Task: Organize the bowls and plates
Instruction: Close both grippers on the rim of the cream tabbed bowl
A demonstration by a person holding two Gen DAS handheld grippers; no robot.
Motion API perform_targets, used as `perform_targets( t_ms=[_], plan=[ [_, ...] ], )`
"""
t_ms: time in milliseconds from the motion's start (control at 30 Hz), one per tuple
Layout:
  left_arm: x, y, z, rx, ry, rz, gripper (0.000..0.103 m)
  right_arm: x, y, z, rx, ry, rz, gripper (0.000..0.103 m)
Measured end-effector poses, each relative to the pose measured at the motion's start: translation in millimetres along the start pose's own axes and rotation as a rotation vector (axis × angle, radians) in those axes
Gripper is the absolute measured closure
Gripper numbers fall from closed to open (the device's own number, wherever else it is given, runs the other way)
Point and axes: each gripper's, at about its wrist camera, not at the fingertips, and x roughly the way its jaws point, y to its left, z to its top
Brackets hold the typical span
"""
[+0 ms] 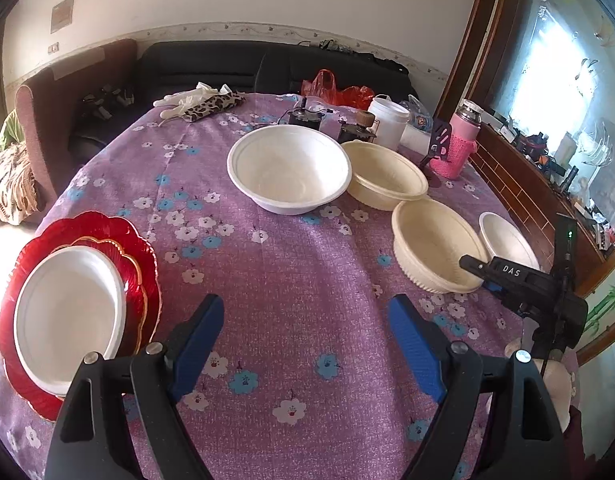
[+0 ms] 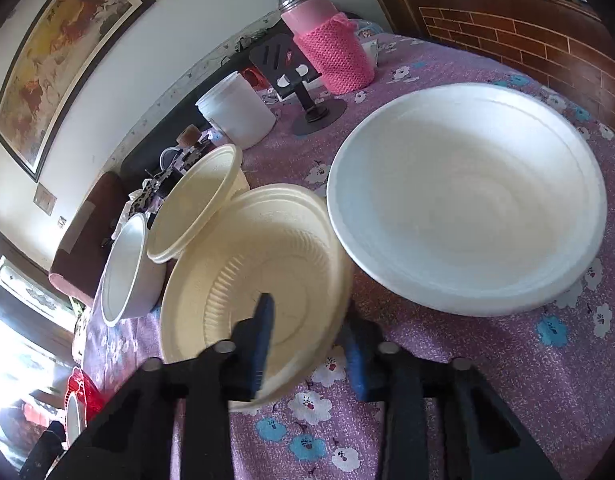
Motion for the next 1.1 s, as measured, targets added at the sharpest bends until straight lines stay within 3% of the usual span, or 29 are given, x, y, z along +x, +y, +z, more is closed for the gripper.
perform_targets(
  t_ms=[233,500,533,667,800,1100],
  plan=[
    [26.0,-9.5,17.0,0.013,0.033,0.001,0.019,5.9,14.1,-8.0,-0.071,0.058,0.117,0.087],
    [94.1,-9.2,32.1,-0.023,0.175,0.003,0.020,11.0,42.6,-23.4,-0.194,0.103,0.169,0.086],
    [100.4,-10.1,31.9,-0.025,0.187,0.002,0.024,12.2,43.3,-23.7,-0.194,0.106,0.172,0.086],
    [116.8,-19.5,30.8,0.007,0.214,-0.004,0.062,16.2,44.1,-26.6,-0.198,0.119,0.167,0.085],
    [129.2,-27.2,28.8,0.019,0.234,-0.023,0.084,17.9,47.0,-26.1,-0.217,0.109,0.150,0.085],
    [105.2,-23.2,23.5,-0.030,0.186,-0.015,0.085,13.6,55.1,-32.2,-0.265,0.074,0.134,0.086]
  ],
)
